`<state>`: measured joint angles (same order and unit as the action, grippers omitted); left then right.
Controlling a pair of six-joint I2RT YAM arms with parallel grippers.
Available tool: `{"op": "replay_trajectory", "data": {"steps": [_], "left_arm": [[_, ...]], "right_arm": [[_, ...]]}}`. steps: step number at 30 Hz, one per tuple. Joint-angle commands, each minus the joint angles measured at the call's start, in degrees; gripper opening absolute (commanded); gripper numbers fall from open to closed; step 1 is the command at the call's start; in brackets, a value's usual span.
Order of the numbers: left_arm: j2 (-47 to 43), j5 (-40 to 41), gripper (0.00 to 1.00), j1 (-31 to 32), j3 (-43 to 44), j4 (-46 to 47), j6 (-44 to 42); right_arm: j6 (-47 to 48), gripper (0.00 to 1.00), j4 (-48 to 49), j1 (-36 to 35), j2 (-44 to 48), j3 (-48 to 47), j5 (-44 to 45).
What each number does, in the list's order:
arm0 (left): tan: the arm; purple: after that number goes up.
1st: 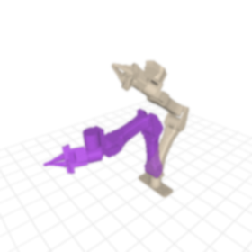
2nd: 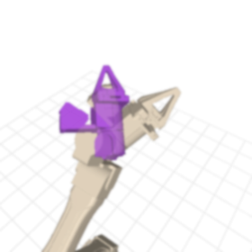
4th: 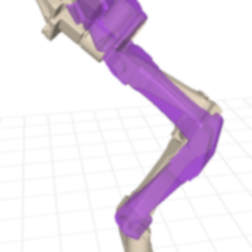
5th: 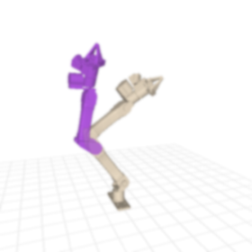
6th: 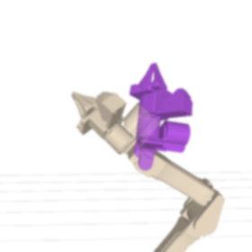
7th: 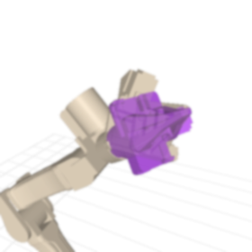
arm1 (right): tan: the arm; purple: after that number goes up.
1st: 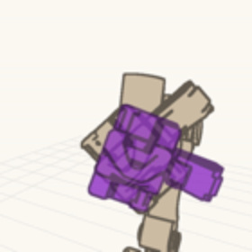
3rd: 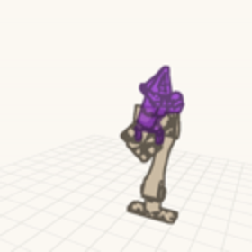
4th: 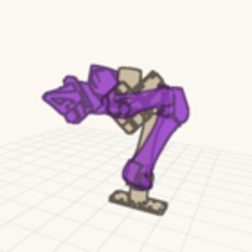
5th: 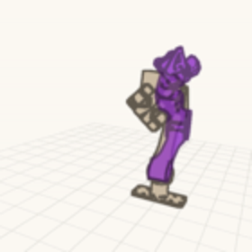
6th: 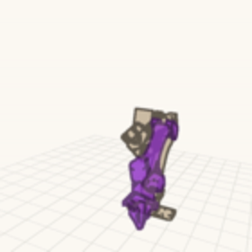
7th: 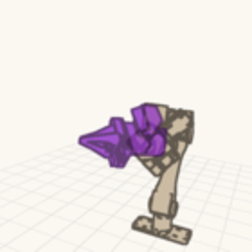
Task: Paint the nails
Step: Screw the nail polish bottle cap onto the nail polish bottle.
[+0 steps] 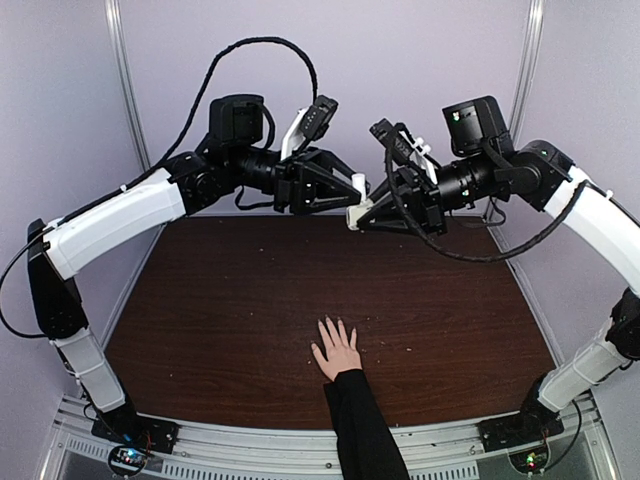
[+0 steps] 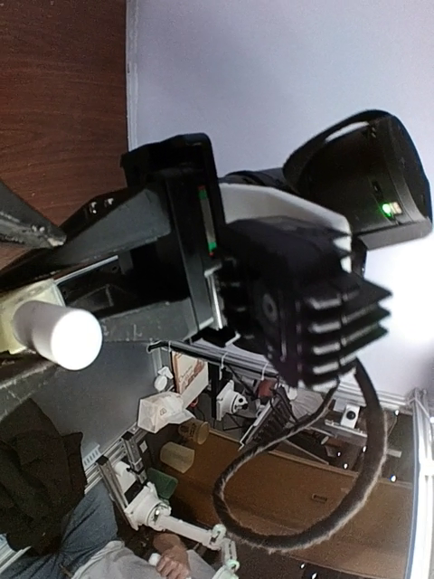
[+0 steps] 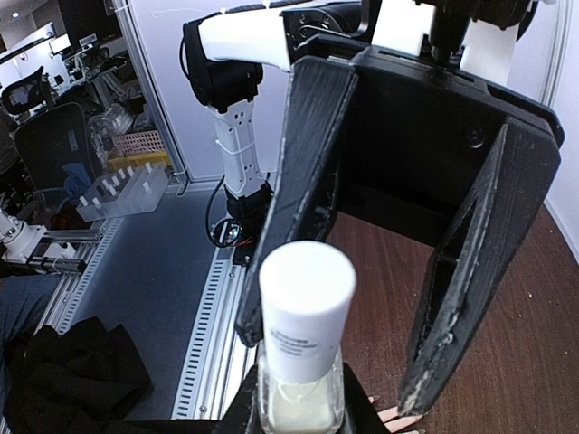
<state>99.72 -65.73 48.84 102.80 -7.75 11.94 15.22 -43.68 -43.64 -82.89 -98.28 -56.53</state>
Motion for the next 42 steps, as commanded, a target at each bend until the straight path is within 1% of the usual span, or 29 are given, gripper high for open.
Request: {"op": "replay_trajectory", "data": {"steps": [1,5,7,9,13,16,18,20,26,32,39,42], "left_arm": [[-1.9,5.7,0.45,-0.5,-4.0,-2.0,0.6],[-5.2,12.1,0.56,-0.8,-6.2,-1.9,-0.8],[-6.7,16.3,0.58,-0.8,-7.4,-1.3,-0.8],[-8.1,20.7,0.59,-0.8,-8.9,0.0,-0.6],[-10.8,32.8,0.58,-0.7,-12.5,4.2,1.4],[-11.3,37.4,0.57,-0.4,-13.6,6.5,3.1],[-11.3,40.6,0.57,0.3,-13.5,6.8,3.1],[-10.7,42.1,0.56,0.6,-12.8,7.1,3.2],[-8.3,43.9,0.54,1.0,-10.6,7.4,4.8],[-6.7,43.7,0.52,1.5,-9.3,9.6,5.7],[-5.6,44.6,0.48,1.6,-8.4,9.3,5.9],[-5.3,44.8,0.42,1.6,-8.1,9.0,5.7]], "right_arm": [[1.3,0.0,7.4,-0.3,3.0,-1.8,4.3],[0.0,0.0,8.2,-0.3,3.6,0.4,14.8],[-0.6,0.0,8.2,-0.3,3.4,0.9,20.2],[-1.5,0.0,8.5,-0.4,3.1,1.5,26.3],[-3.2,0.0,10.0,-0.8,2.9,3.0,34.7],[-4.0,0.0,10.4,-1.7,2.4,3.3,40.1],[-4.2,0.0,10.5,-2.3,1.9,3.3,42.2],[-4.7,0.0,10.7,-2.9,1.3,3.2,44.0],[-5.7,0.0,10.7,-4.1,-0.2,2.2,45.7],[-6.0,0.0,9.9,-4.9,-1.5,1.3,47.5],[-6.0,0.0,9.8,-5.4,-1.9,1.1,48.1],[-5.9,0.0,9.6,-5.4,-2.0,0.9,48.3]]}}
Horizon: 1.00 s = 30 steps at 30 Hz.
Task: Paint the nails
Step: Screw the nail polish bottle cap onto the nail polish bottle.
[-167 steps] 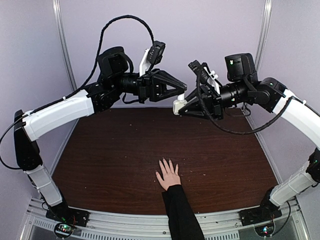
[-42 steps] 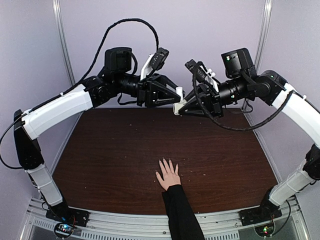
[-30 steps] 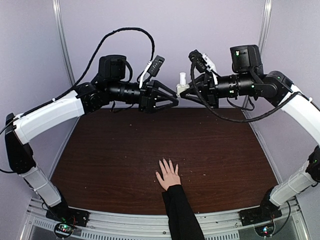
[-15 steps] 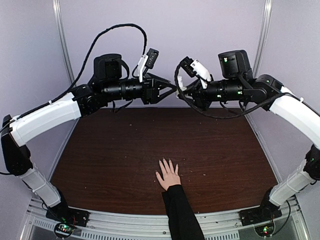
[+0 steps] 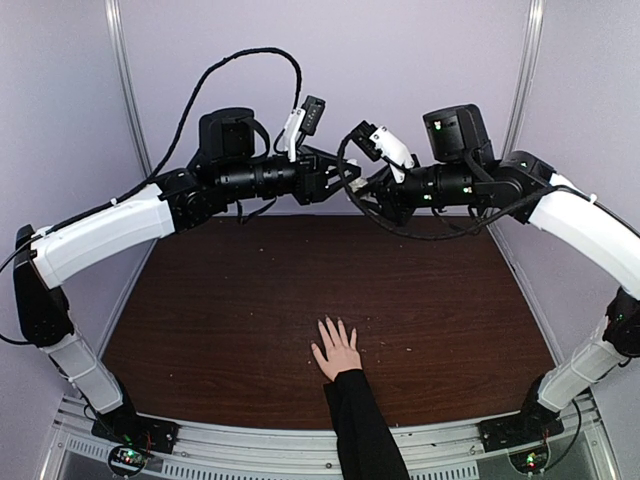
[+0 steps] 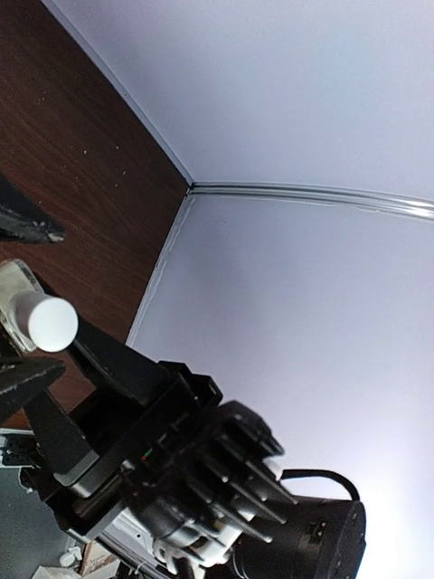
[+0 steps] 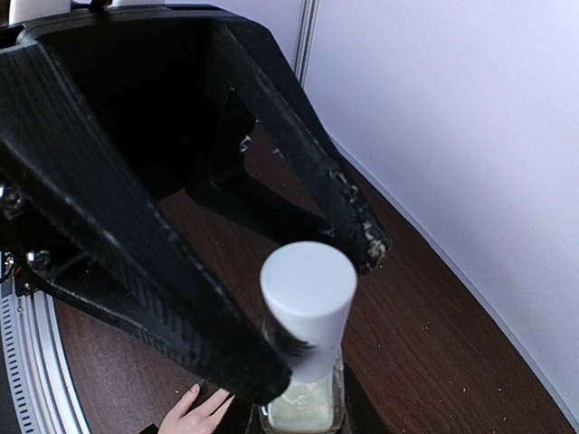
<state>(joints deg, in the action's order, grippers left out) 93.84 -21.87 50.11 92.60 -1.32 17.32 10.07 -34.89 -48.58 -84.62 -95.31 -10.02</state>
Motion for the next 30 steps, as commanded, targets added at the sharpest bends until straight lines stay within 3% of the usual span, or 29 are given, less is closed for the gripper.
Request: {"op": "replay_trajectory", "data": {"steps": [1,7,13,23,30], "left_arm": [[0.6,1.1,0.4,0.3,2.1,2.6,0.3],[0.8,0.0,0.2,0.3,1.8,2.6,0.2],[1.4,-2.5,0.08,0.3,1.5,2.1,0.7],[2.5,-8.9,0.03,0.3,0.5,1.6,1.5],[3.6,-19.5,0.01,0.3,1.7,-1.0,1.0]], "right_arm": [[-0.7,0.0,0.7,-0.5,-0.3,-2.1,1.8],[-0.5,0.0,0.6,-0.6,-0.3,-2.3,1.8],[0.3,0.0,0.6,-0.6,-0.2,-3.6,0.8],[4.2,0.0,0.7,0.0,1.0,-5.9,-9.0],[6.4,0.0,0.2,1.2,2.0,-6.4,-19.7]]}}
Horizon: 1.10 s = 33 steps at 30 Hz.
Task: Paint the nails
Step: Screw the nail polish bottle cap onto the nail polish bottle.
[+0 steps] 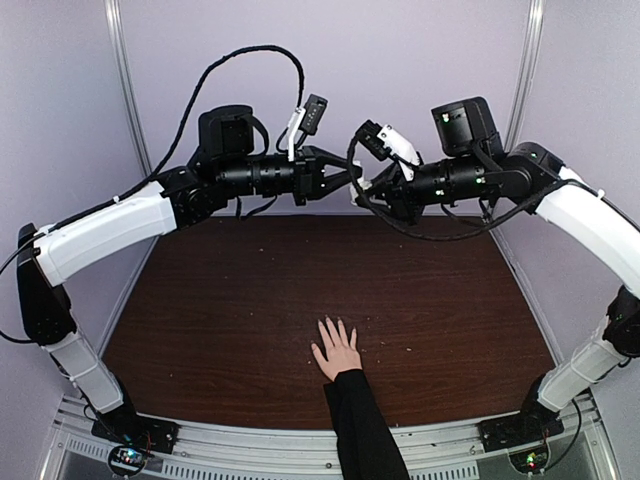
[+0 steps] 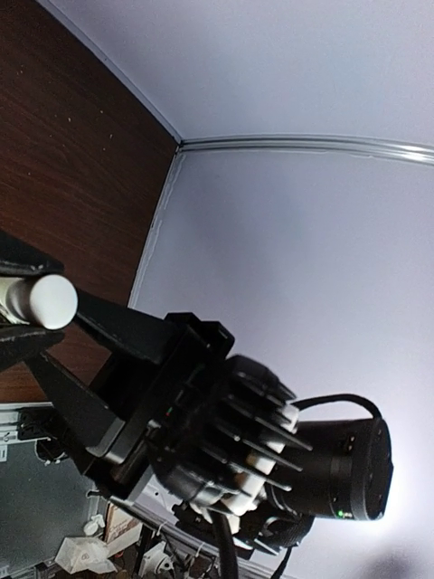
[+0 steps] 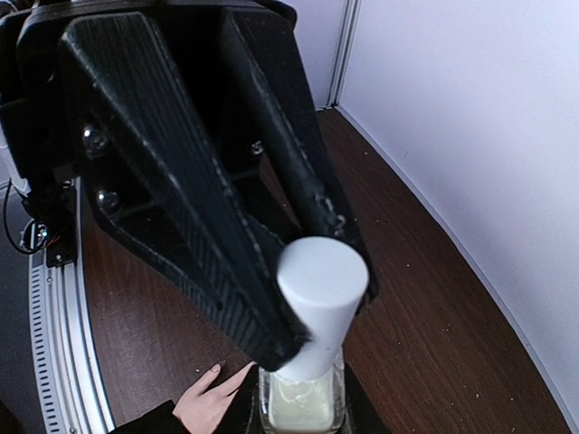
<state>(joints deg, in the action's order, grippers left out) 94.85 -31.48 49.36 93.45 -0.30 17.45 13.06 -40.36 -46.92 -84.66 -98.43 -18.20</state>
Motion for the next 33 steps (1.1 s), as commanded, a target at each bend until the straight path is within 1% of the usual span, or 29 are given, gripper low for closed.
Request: {"op": "replay_trajectory", "data": {"steps": [1,12,18,22,25,28,30,33], "left_arm": [[2.7,-11.5,0.01,1.1,0.8,-1.8,0.9],[3.8,-25.6,0.0,1.5,0.3,2.1,0.5],[5.2,-30.5,0.0,1.7,1.4,2.6,1.0],[5.8,-33.6,0.0,1.9,1.8,4.2,2.8],[6.3,-34.9,0.01,1.9,2.3,4.5,3.9],[6.3,-34.9,0.02,1.9,2.6,4.2,4.0],[6.3,-34.8,0.05,1.9,2.9,3.5,3.7],[6.4,-34.0,0.09,1.9,3.9,-0.3,1.5]], "right_arm": [[3.6,0.0,5.6,-0.5,2.2,-3.3,-12.6],[5.8,0.0,6.8,0.1,3.1,-4.0,-26.8],[6.5,0.0,6.9,0.1,2.4,-5.8,-35.3],[7.0,0.0,6.5,0.2,2.0,-7.5,-38.9],[7.5,0.0,5.1,0.3,1.3,-9.3,-40.3],[7.6,0.0,5.0,0.2,1.3,-9.2,-40.4],[7.6,0.0,4.8,0.2,1.6,-8.9,-39.8],[7.9,0.0,4.2,0.3,1.9,-9.0,-39.0]]}}
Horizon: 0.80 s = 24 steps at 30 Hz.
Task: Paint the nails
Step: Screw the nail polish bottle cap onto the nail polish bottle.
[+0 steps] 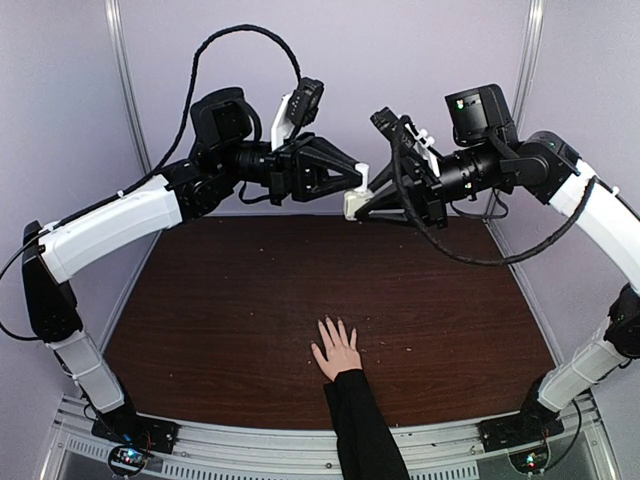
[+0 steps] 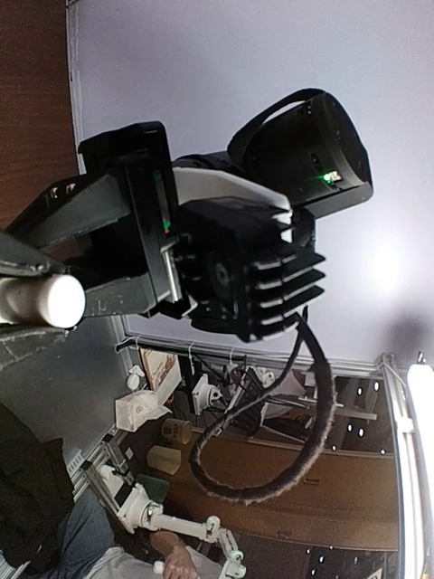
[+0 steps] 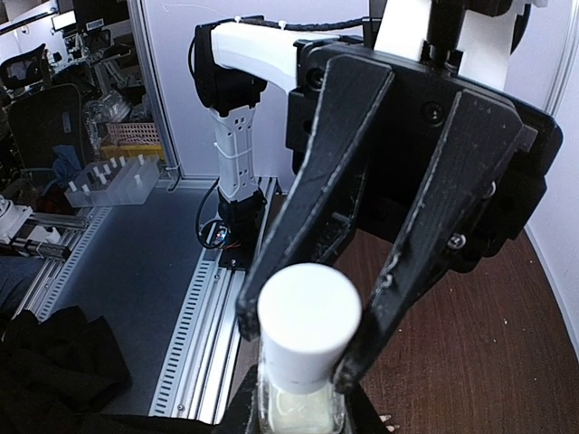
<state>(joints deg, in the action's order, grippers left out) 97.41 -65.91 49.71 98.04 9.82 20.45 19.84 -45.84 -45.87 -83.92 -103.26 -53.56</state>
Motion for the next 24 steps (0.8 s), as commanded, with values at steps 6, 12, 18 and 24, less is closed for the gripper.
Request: {"op": "replay_trajectory", "data": {"steps": [6,12,18,24], "left_arm": [[3.0,2.1,0.25,1.5,0.0,-16.8,-5.8],[1.8,2.3,0.39,0.6,-1.1,-15.3,-4.9],[-1.1,6.1,0.57,-1.2,-3.4,-14.6,-5.3],[-7.5,24.1,0.59,-2.1,-8.0,-13.1,-6.4]], "right_arm": [[1.8,0.0,8.8,-0.6,1.4,-3.9,-2.9],[1.9,0.0,8.4,-0.6,1.7,-3.1,-2.4],[1.1,0.0,8.2,-0.4,3.1,-1.0,4.8],[-2.1,0.0,10.0,-0.4,3.7,2.4,24.3]]}}
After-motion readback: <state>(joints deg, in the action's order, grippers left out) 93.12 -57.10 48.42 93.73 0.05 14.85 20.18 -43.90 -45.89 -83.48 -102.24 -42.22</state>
